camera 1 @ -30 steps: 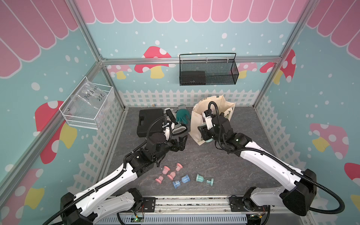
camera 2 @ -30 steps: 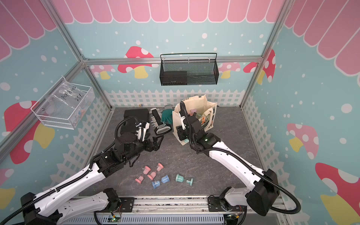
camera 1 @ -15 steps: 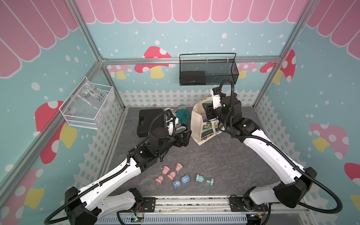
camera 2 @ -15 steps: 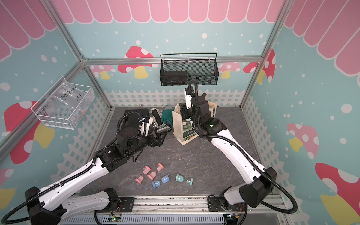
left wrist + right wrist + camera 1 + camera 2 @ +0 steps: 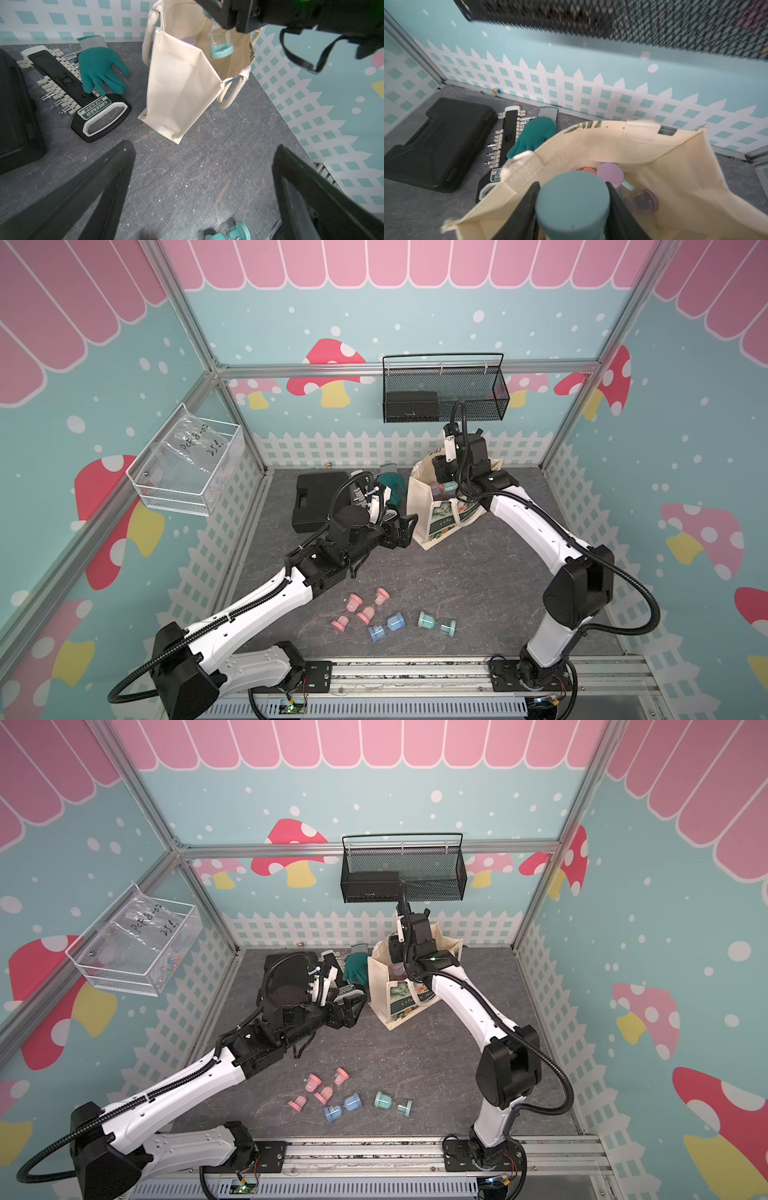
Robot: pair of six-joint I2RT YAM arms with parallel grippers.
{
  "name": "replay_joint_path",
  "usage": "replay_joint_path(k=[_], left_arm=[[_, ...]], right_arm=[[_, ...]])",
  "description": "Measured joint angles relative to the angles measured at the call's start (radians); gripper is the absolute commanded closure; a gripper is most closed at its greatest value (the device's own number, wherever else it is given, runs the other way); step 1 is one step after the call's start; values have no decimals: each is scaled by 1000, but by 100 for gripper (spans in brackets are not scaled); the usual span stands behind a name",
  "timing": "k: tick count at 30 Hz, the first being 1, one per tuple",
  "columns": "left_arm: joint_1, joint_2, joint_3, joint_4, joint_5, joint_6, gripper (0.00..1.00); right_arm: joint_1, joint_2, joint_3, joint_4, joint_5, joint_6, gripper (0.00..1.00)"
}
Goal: Put the hourglass into the canvas bag
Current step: Place the hourglass in the canvas bag.
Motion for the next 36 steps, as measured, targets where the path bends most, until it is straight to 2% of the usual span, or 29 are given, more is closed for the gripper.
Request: replay_joint_path(k=[15, 21, 23, 26, 36], left_arm=[[6, 45, 13, 23, 21, -1, 1], [7, 45, 13, 23, 21, -1, 1], [7, 45, 13, 23, 21, -1, 1], [8, 45, 13, 23, 21, -2, 0], [8, 45, 13, 23, 21, -5, 0]], right_arm=[[-43, 141, -8, -3, -32, -1, 76], [-44, 152, -59, 11, -40, 2, 66], [-44, 152, -63, 22, -40, 2, 60], [-44, 150, -70, 34, -40, 2, 58], [-44, 68, -95, 45, -49, -6, 41]])
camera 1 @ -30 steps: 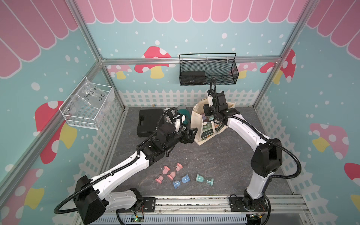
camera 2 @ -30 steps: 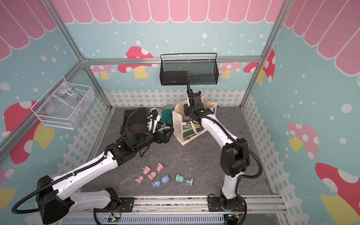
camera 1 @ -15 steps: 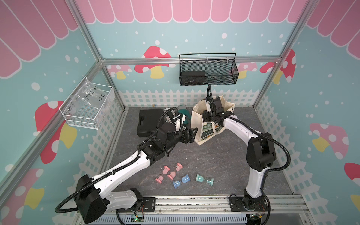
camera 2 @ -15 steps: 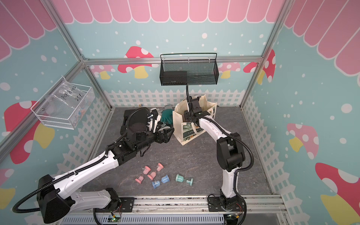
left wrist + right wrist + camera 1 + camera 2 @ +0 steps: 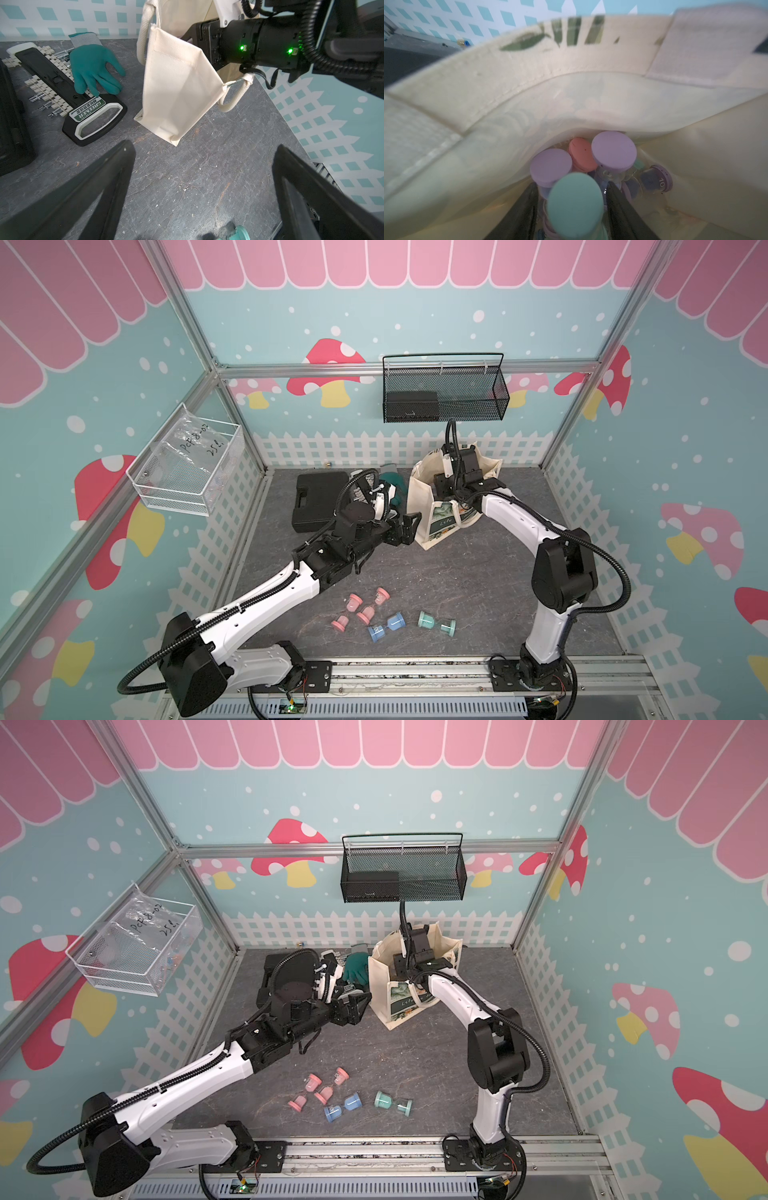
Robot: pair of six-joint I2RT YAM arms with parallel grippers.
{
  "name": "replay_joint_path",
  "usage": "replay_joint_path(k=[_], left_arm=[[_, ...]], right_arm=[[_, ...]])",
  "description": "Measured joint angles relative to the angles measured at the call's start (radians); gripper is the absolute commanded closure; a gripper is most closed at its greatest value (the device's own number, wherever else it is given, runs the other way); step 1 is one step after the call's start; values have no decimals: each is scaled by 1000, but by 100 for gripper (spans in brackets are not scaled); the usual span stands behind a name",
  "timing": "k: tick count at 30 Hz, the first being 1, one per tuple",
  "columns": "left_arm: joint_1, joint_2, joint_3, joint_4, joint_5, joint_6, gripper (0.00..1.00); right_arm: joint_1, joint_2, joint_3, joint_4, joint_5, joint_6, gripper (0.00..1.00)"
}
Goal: Put the hourglass into the canvas bag
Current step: Place the hourglass in the canvas bag.
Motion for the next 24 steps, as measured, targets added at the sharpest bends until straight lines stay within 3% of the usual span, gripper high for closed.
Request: replay_joint_path(k=[14, 24], left_arm=[[0, -25, 0, -4, 1, -1, 1], [0, -130, -27, -70, 0, -4, 1]], right_arm=[[10, -221, -73, 28, -116, 6, 32], [117, -412, -209, -10, -164, 12, 27]])
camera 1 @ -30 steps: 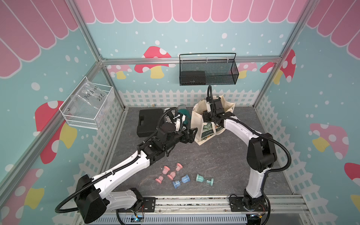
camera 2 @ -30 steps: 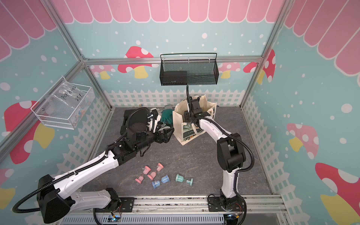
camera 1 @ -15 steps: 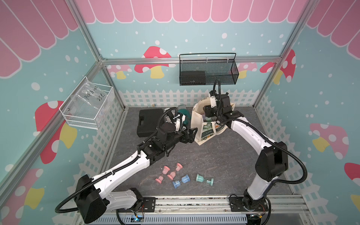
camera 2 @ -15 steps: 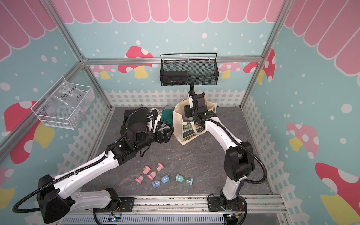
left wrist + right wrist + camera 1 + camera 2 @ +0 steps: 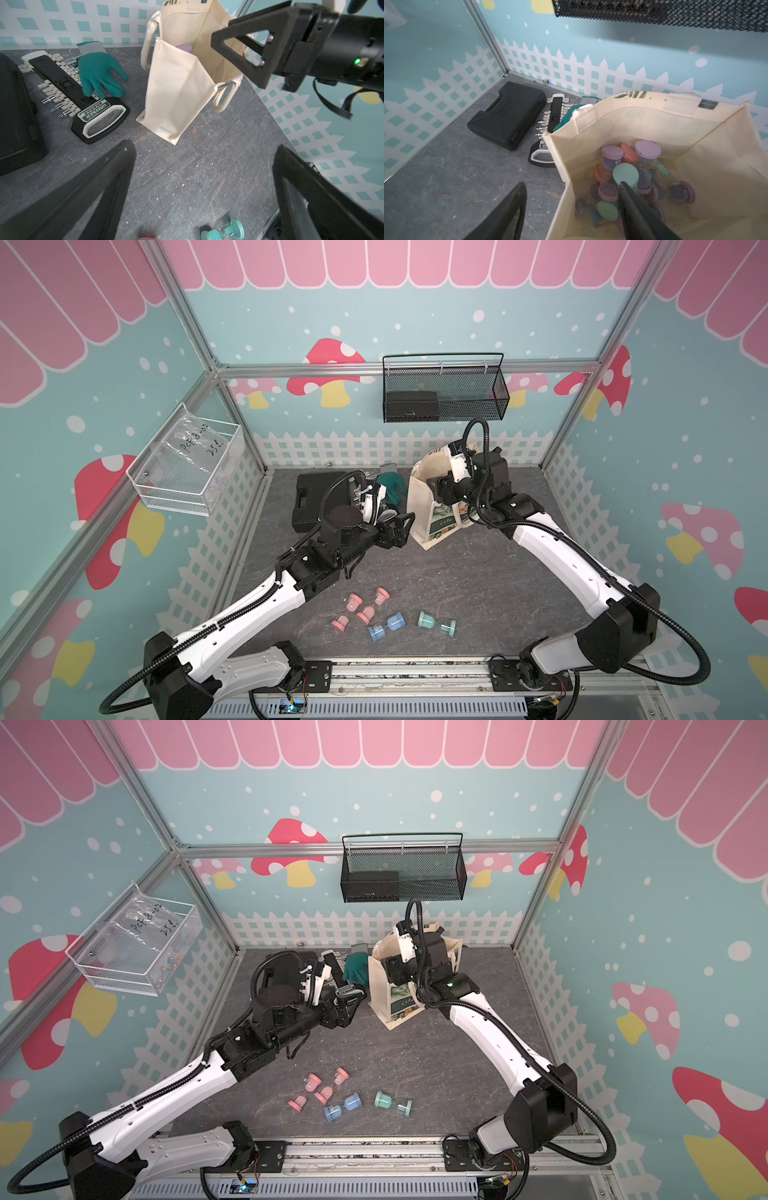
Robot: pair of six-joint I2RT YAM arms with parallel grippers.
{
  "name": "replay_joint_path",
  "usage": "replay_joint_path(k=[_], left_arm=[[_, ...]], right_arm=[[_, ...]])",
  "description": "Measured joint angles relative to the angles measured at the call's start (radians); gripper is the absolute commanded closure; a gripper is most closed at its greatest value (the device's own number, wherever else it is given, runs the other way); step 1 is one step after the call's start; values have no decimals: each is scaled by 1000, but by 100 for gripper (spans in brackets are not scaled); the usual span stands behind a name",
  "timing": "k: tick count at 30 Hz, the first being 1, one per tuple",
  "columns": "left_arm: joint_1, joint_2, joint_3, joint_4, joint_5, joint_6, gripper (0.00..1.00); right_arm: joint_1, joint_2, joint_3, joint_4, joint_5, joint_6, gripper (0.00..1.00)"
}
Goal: Put the hourglass into the canvas bag
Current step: Place the hourglass in the canvas bag, then pick up the hourglass from the center of the board.
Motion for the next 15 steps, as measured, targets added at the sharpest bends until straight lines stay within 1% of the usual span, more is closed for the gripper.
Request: replay_joint_path(k=[3, 8, 15], left_arm=[[0, -29, -24, -28, 0, 0, 1], [0, -84, -73, -88, -4, -4, 1], [3, -154, -136, -138, -15, -7, 1]], right_arm=[[48, -43, -37, -32, -1, -2, 26], [113, -66, -84, -97, 0, -11, 25], [191, -102, -229, -164, -13, -6, 24]])
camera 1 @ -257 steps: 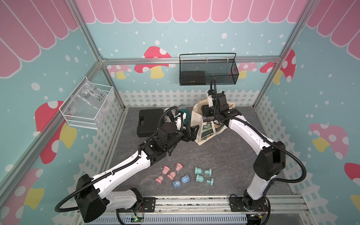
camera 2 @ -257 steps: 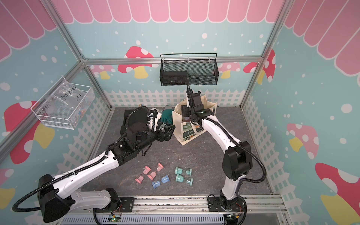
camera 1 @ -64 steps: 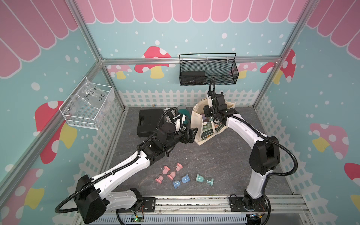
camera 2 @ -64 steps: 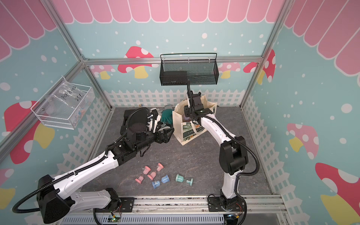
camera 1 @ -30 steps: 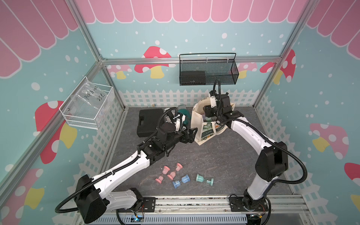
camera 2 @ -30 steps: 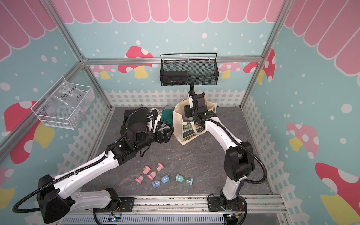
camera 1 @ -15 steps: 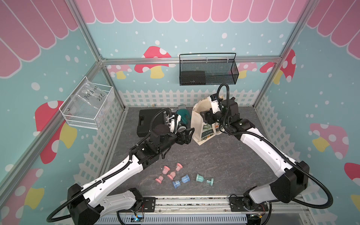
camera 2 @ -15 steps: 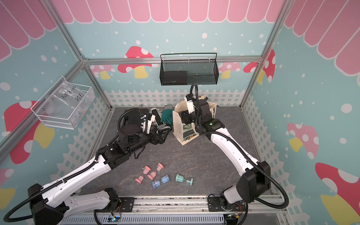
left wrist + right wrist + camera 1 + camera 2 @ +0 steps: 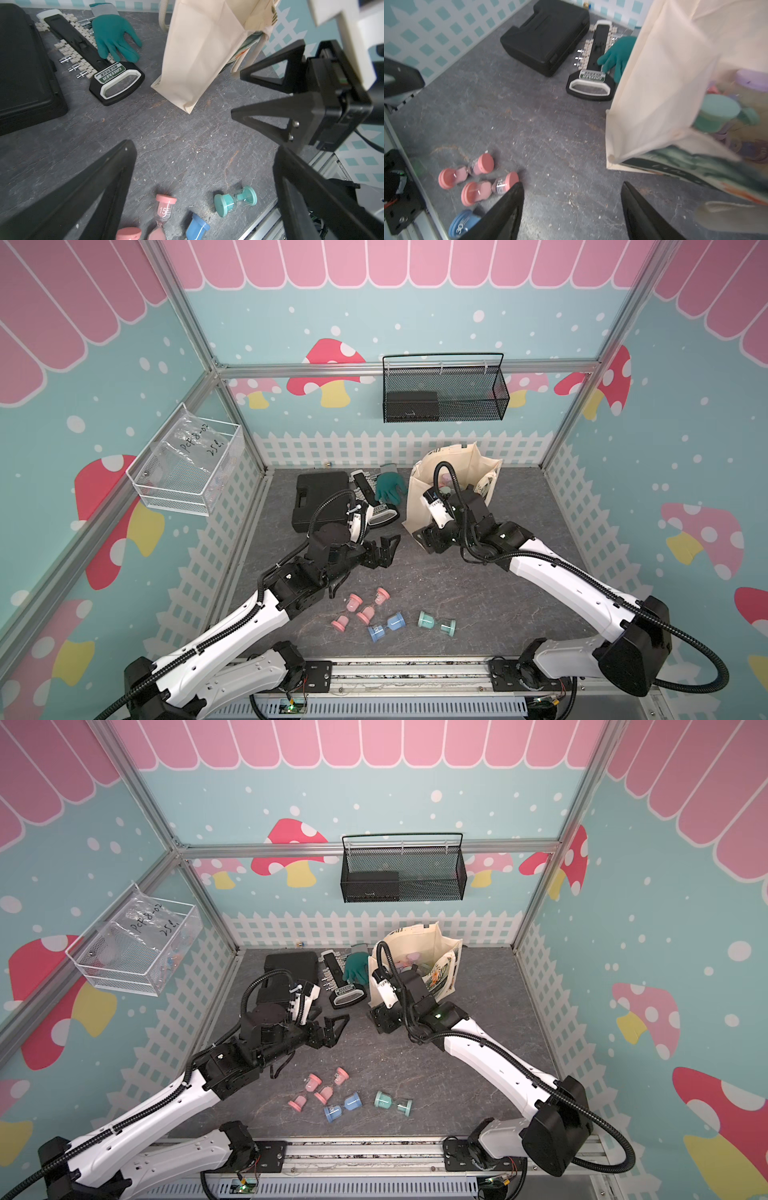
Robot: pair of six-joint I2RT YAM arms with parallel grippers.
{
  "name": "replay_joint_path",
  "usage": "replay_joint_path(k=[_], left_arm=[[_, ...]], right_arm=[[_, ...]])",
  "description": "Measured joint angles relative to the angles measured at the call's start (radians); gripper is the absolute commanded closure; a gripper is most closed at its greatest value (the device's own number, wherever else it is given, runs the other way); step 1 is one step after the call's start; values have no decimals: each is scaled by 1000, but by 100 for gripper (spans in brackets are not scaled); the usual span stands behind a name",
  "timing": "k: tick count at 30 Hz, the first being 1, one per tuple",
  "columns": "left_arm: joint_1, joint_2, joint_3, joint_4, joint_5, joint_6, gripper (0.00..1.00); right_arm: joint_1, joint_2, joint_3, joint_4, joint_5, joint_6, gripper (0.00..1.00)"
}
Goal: Put the hourglass into the canvas bag
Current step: Pick up the hourglass from the center of the board.
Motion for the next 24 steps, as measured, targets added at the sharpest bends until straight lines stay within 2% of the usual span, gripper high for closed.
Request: replay_joint_path(k=[11, 24], left_arm=[[5, -44, -75, -48, 0, -9, 1], [8, -97, -124, -79, -8, -57, 1]], right_arm=[[108, -14, -187, -20, -26, 49, 24], [259, -6, -300, -21, -29, 110, 23]])
